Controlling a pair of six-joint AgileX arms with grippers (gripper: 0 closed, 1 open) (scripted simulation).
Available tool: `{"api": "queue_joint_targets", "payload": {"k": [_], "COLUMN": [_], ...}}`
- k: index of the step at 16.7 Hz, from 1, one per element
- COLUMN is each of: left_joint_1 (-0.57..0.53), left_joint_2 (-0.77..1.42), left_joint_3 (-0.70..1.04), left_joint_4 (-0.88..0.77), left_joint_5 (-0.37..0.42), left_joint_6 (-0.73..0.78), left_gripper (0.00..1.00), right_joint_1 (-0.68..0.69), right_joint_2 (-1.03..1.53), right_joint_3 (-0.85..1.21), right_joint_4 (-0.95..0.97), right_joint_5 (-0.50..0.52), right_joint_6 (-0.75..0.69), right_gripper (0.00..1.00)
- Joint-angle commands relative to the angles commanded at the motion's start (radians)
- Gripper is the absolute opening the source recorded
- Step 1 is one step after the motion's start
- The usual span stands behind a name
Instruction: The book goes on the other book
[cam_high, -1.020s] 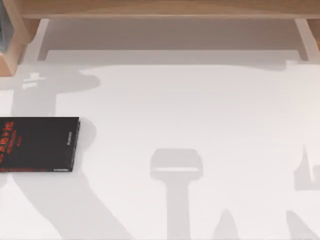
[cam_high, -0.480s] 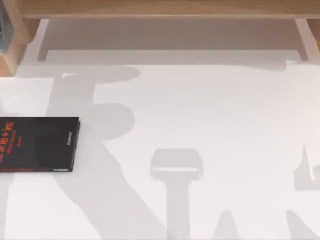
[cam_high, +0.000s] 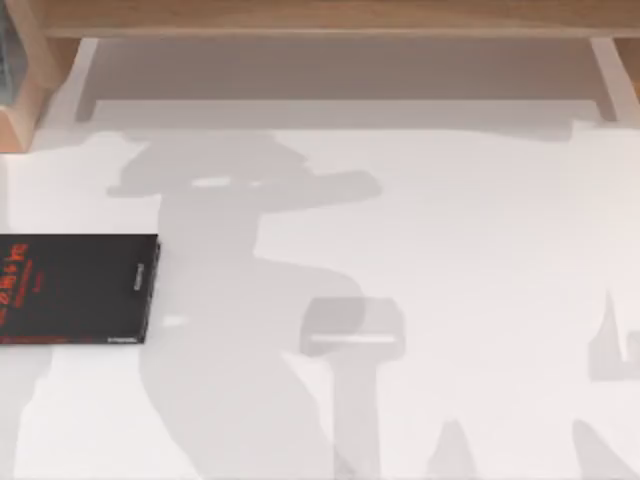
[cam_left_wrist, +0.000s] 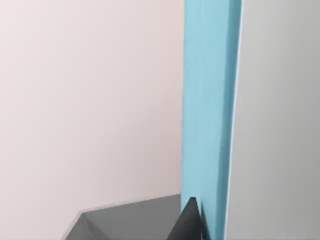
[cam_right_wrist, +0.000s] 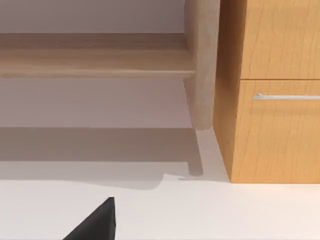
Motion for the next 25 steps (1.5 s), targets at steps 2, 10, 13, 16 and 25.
{"api": "queue_joint_targets", "payload": {"k": [2, 10, 13, 16, 25], "left_joint_1": [-0.006, -0.077, -0.103, -0.144, -0.305], "left_joint_2": [-0.114, -0.416, -0.497, -0.562, -0.639], "left_joint_3": [-0.042, -0.297, -0.392, -0.512, -1.088], "left_joint_4": [0.026, 0.071, 0.064, 0.054, -0.041], "left_joint_5": [-0.039, -0.153, -0.194, -0.221, -0.265], "left_joint_6": [0.152, 0.681, 0.837, 0.973, 1.254], "left_gripper": [0.00, 0.00, 0.00, 0.00, 0.00], "right_joint_1": [0.000, 0.000, 0.000, 0.000, 0.000], "right_joint_2": [0.000, 0.000, 0.000, 0.000, 0.000], "right_joint_3": [0.000, 0.000, 0.000, 0.000, 0.000], "right_joint_4": [0.000, 0.000, 0.000, 0.000, 0.000], "right_joint_5": [0.000, 0.000, 0.000, 0.000, 0.000], "right_joint_6": [0.000, 0.000, 0.000, 0.000, 0.000], "right_gripper": [1.00, 1.00, 1.00, 1.00, 1.00]}}
